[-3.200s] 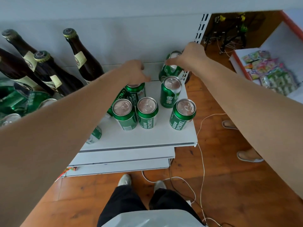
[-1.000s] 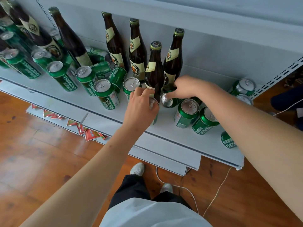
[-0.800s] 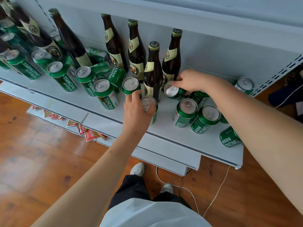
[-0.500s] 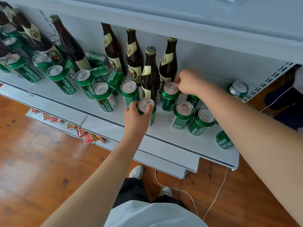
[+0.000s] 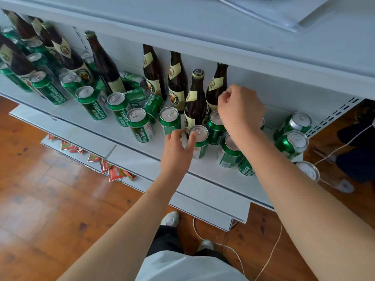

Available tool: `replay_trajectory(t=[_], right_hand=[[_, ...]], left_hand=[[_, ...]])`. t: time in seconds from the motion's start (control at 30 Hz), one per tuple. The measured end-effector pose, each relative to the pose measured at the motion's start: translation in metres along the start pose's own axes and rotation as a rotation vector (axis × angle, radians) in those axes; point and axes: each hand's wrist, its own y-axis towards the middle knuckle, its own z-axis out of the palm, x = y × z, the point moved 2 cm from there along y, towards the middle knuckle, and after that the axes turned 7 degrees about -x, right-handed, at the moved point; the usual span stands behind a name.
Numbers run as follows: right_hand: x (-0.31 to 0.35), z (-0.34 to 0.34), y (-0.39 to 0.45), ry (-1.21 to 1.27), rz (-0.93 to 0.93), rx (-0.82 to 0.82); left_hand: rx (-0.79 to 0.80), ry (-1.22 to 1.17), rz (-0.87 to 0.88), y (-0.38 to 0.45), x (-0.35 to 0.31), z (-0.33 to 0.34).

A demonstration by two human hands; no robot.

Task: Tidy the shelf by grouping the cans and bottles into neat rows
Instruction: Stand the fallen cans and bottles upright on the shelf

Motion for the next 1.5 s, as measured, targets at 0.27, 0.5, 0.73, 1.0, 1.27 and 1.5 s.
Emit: replay_trajectory(t=[0.27,0.5,0.73,1.0,1.27,1.5], right_hand=[[0.096,-0.015,-0.035,0.423,-0.227,-0.195],[0.16,0.036,-0.028,0.498,-0.199,0.075],[0.247,0.098,-0.009,0.369,-0.131,0.182],[0.266,0.134,0.032,-0.013,-0.162,0.319],[0.23,0.186,0.034,-0.286,0.225,0.671],[0.227,0.192,0.037,-0.368,0.208,0.837]], left_hand=[[-0.278,0.026,0.135,0.011,0.028,-0.078],[-0.294,-0.019,0.164,0.064,0.063,-0.137],[-0.227,-0.019,0.22,0.138,0.118,-0.206],[-0.1,0.0,0.293,0.2,0.135,-0.233],[-0.033,-0.023,0.377,0.207,0.122,-0.208],[-0.07,-0.018,0.39,0.208,0.12,-0.211]])
